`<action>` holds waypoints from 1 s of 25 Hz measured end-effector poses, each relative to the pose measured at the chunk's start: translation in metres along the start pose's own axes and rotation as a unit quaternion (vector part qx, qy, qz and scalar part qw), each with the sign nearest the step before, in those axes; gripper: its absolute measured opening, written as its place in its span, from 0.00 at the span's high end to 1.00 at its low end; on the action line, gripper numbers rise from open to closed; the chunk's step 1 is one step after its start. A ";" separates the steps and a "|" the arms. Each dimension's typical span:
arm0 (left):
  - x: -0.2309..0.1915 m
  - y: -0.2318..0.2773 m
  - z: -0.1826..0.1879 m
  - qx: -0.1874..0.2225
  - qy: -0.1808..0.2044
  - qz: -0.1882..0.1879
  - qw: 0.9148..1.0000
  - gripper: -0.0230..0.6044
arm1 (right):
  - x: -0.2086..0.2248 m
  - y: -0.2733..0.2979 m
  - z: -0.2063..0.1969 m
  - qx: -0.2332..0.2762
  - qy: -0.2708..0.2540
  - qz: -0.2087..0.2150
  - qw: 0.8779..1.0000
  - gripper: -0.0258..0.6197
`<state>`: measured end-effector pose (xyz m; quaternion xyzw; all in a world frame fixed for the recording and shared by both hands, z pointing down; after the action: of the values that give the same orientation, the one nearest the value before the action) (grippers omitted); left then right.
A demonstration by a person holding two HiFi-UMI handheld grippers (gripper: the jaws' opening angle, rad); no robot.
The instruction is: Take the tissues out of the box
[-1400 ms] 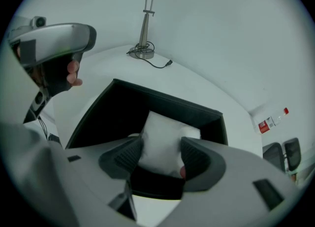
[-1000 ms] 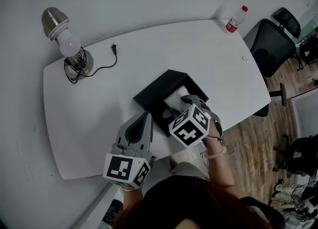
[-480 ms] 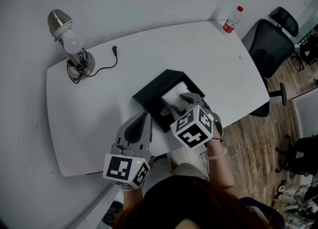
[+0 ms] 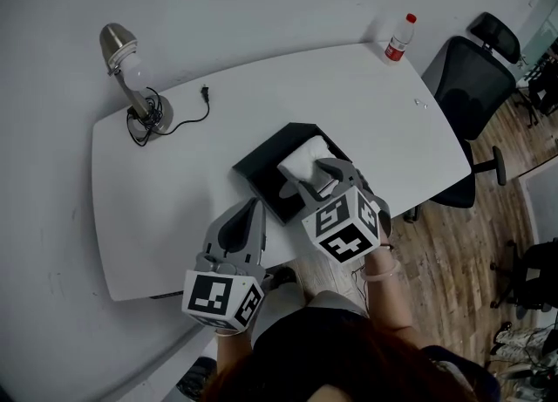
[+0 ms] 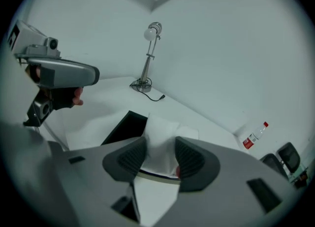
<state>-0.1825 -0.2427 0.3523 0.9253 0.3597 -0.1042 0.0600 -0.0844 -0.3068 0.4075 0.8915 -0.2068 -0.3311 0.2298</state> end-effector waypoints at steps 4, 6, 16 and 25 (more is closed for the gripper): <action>0.012 -0.006 0.003 0.003 0.007 0.004 1.000 0.93 | 0.004 -0.017 0.009 0.036 0.011 -0.006 0.999 0.65; 0.019 -0.008 0.005 0.005 0.013 0.005 1.000 0.93 | 0.006 -0.025 0.012 0.050 0.017 -0.009 0.999 0.65; 0.056 -0.024 0.009 0.012 0.035 0.007 0.999 0.93 | 0.015 -0.069 0.011 0.097 0.033 -0.034 0.994 0.65; 0.099 -0.037 0.008 0.017 0.053 0.016 0.998 0.93 | 0.021 -0.121 0.005 0.147 0.047 -0.040 0.987 0.66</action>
<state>-0.1375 -0.1530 0.3198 0.9360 0.3456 -0.0604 0.0273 -0.0470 -0.2210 0.3275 0.9378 -0.2060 -0.2638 0.0924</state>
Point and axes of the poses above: the fingertips, and each gripper's own axes: y forward along the fingers, x to its right, z out of its top, the point moved 1 cm from there along -y, backward along the fingers, and after that the axes turned 15 degrees about -z, right-handed, at the moved point
